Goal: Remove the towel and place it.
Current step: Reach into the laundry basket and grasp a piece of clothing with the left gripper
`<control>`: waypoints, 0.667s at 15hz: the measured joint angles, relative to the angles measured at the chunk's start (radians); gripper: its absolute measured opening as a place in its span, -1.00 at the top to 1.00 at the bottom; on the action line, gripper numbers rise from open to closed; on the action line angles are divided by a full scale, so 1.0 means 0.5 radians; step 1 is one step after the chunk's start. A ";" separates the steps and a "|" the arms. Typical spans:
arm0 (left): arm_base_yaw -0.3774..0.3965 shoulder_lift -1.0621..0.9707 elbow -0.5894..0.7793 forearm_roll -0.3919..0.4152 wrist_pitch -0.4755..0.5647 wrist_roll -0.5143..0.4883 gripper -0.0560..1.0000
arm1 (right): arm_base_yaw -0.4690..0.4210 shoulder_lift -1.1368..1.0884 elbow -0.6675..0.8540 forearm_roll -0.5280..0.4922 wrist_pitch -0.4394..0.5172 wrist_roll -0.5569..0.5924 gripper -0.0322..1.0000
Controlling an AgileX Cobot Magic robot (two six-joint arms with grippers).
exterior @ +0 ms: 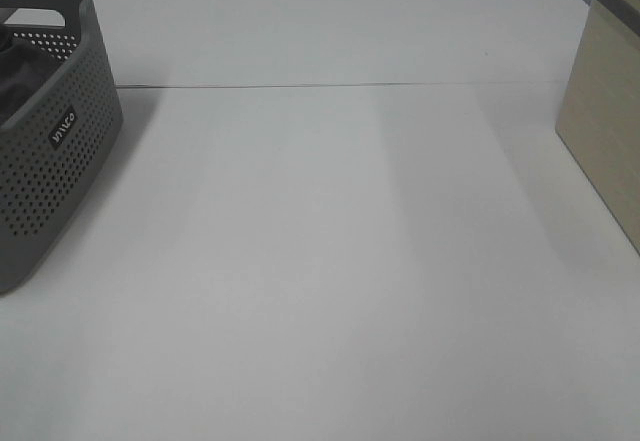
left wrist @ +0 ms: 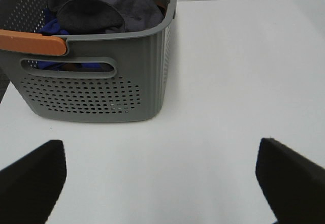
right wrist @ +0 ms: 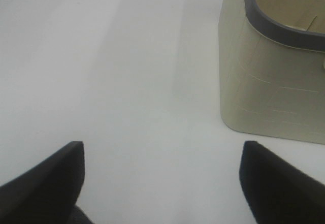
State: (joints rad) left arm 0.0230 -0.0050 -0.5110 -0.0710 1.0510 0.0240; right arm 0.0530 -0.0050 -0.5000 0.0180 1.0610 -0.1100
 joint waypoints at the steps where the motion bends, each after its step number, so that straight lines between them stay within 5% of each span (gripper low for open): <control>1: 0.000 0.000 0.000 0.000 0.000 0.000 -0.96 | 0.000 0.000 0.000 -0.012 0.000 0.000 -0.81; 10: 0.000 0.000 0.000 0.000 0.000 0.000 -0.98 | 0.000 0.000 0.000 -0.066 0.000 0.016 -0.92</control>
State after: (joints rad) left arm 0.0230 -0.0050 -0.5110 -0.0710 1.0510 0.0240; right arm 0.0530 -0.0050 -0.5000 -0.0150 1.0610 -0.1020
